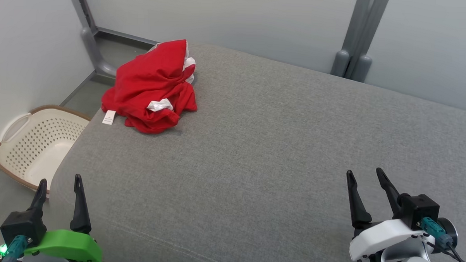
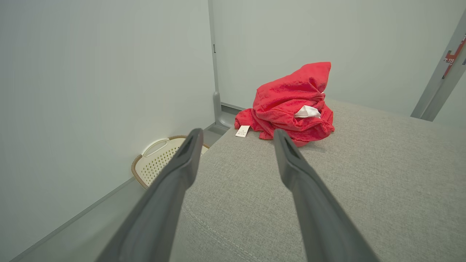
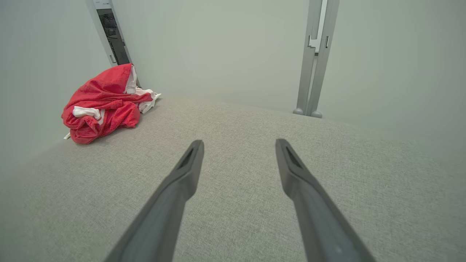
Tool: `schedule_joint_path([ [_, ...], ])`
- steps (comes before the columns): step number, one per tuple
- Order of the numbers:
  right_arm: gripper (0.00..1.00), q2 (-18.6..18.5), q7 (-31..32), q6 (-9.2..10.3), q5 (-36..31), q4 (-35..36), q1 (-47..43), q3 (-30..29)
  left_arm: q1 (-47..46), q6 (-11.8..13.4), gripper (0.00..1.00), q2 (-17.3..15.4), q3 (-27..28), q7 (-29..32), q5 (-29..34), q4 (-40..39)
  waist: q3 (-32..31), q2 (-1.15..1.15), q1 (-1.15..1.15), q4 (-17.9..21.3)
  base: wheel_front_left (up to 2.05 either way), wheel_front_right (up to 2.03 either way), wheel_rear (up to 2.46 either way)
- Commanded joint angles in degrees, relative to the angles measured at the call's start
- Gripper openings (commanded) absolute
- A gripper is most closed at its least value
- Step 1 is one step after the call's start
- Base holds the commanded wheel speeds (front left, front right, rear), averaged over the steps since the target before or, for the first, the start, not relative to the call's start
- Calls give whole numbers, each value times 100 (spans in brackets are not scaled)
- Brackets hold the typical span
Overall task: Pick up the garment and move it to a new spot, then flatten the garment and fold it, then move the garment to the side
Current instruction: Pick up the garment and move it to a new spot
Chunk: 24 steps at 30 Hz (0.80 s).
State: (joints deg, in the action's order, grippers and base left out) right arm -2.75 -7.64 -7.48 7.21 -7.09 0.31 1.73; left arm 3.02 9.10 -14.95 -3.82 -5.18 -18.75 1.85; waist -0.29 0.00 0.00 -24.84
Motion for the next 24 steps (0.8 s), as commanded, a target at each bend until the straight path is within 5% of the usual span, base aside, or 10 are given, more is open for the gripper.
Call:
schedule_joint_path([
  [1, 100, -24, 6, -3, -10, 4, -13, 2, 115, 20, 100, -17, 22, -36, -58, -14, -5, 0, 0, -250, 0, 0, 0],
  [13, 100, -24, -3, -3, 20, -43, 25, 95, 184, 55, 100, -69, 75, -143, -121, 7, -8, 0, 0, -322, 0, 0, 0],
  [24, 100, -26, 89, -3, -248, 114, 241, 15, -448, -79, 100, -154, 160, -348, -251, 157, 418, 0, 0, 212, 0, 0, 0],
])
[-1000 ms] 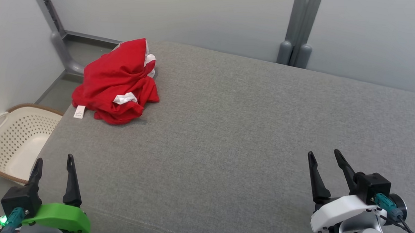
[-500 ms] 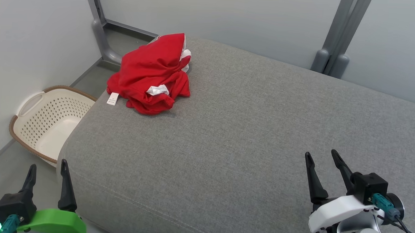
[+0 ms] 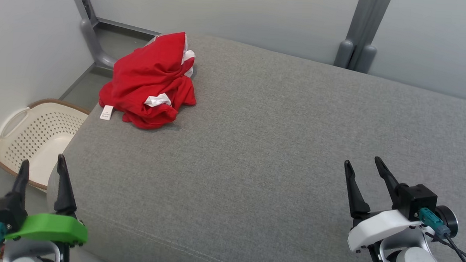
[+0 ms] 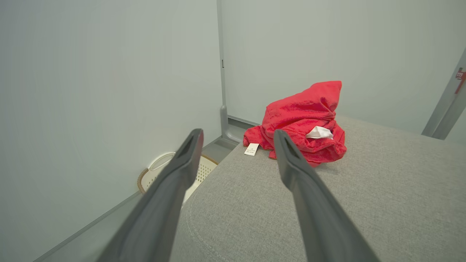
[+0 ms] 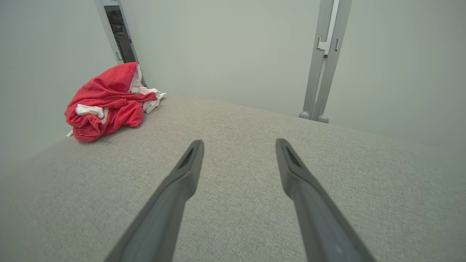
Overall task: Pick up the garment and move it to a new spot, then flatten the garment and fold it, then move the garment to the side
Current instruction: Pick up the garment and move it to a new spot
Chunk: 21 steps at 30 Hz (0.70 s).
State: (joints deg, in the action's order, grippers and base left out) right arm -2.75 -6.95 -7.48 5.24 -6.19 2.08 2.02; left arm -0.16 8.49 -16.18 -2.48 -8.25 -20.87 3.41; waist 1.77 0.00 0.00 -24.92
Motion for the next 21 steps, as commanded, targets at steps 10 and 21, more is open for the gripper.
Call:
schedule_joint_path([
  [10, 100, -323, 161, -2, -228, 465, 449, -397, -1858, -371, 100, -314, 329, -310, -362, 614, 1307, 0, 0, 1214, 0, 0, 0],
  [21, 100, -423, 73, -2, -241, 829, 704, -915, -3764, -759, 100, -903, 501, -201, -592, 1628, 2395, 0, 0, 2078, 0, 0, 0],
])
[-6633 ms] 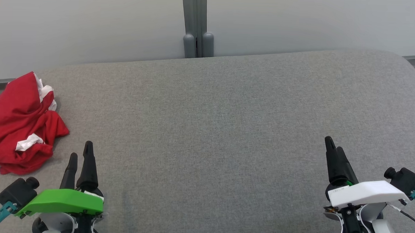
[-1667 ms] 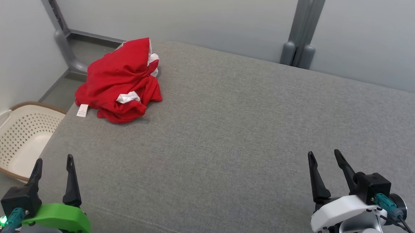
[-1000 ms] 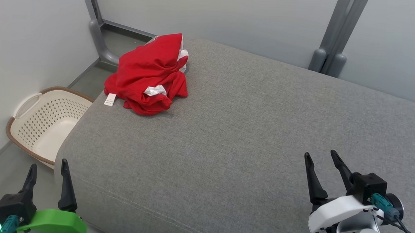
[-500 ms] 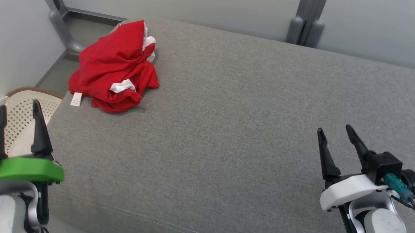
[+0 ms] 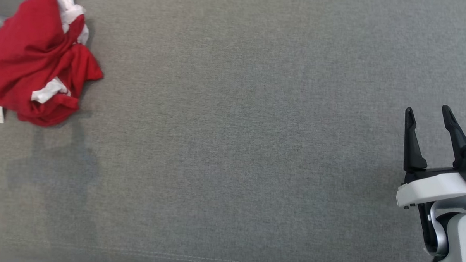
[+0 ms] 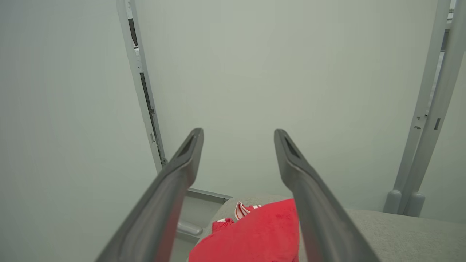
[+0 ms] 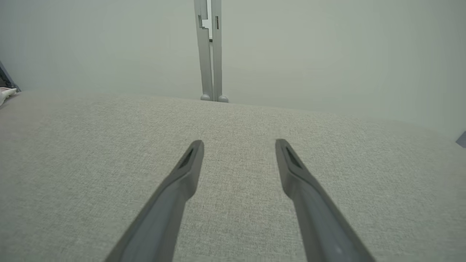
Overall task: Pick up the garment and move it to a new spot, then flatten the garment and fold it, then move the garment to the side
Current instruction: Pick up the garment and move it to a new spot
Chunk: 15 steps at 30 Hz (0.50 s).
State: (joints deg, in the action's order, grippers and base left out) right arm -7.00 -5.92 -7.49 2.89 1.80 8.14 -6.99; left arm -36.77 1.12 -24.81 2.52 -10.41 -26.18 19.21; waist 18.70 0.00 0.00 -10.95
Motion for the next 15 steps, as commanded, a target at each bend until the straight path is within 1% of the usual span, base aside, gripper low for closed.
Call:
schedule_joint_path([
  [1, 100, 10, -38, -1, -10, 44, 100, -32, -217, -49, 100, -75, -2, 44, -74, 150, 758, 0, 0, 721, 0, 0, 0],
  [8, 100, -34, -98, -1, 32, 69, 175, -96, -864, -265, 100, -204, -132, 398, -176, 1239, 990, 0, 0, 868, 0, 0, 0],
  [13, 100, -25, -122, -1, 19, 73, 205, -88, -1005, -400, 100, -272, -196, 729, -272, 2085, 1029, 0, 0, 925, 0, 0, 0],
  [15, 100, -6, -128, -1, 4, 67, 210, -87, -1035, -412, 100, -299, -232, 963, -316, 2426, 1036, 0, 0, 939, 0, 0, 0],
])
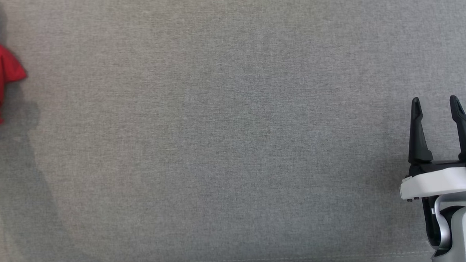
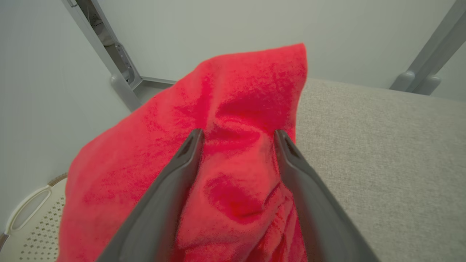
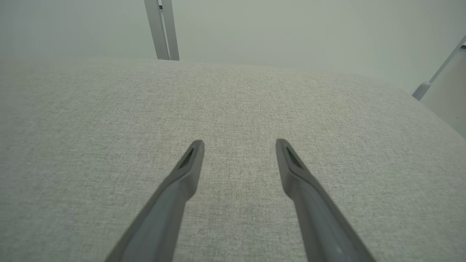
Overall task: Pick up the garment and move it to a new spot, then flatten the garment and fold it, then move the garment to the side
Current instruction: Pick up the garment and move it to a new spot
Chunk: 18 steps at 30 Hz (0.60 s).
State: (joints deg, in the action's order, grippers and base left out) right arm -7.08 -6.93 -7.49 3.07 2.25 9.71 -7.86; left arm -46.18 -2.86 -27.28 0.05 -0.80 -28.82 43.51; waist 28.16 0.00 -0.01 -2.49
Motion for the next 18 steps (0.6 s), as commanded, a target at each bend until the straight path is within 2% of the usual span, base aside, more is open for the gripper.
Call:
schedule_joint_path([
  [1, 100, 6, -30, -1, -12, 13, 60, -4, -110, -37, 100, -58, -5, 118, -70, 164, 98, 0, 1, 96, 0, 0, 0],
  [6, 100, 39, -53, -1, 3, -36, 113, 46, -177, -98, 100, -79, -40, 263, -127, 753, 134, 0, 1, 122, 0, 0, 0],
  [7, 100, 44, -57, -1, 5, -47, 121, 55, -204, -114, 88, -80, -48, 274, -142, 844, 135, 0, 1, 127, 0, 0, 0],
  [8, 100, 51, -64, -1, 9, -56, 131, 68, -243, -135, 37, -84, -59, 197, -144, 902, 131, 0, 1, 131, 0, 0, 0],
  [9, 100, 53, -72, -1, 16, -69, 140, 70, -270, -132, 0, -99, -63, 89, -121, 932, 126, 0, 1, 134, 0, 0, 0],
  [18, 100, 137, -207, -1, 98, -360, 108, 208, -524, -222, 0, -250, -200, -752, 86, 1076, -267, 0, 1, 82, 0, 0, 0],
])
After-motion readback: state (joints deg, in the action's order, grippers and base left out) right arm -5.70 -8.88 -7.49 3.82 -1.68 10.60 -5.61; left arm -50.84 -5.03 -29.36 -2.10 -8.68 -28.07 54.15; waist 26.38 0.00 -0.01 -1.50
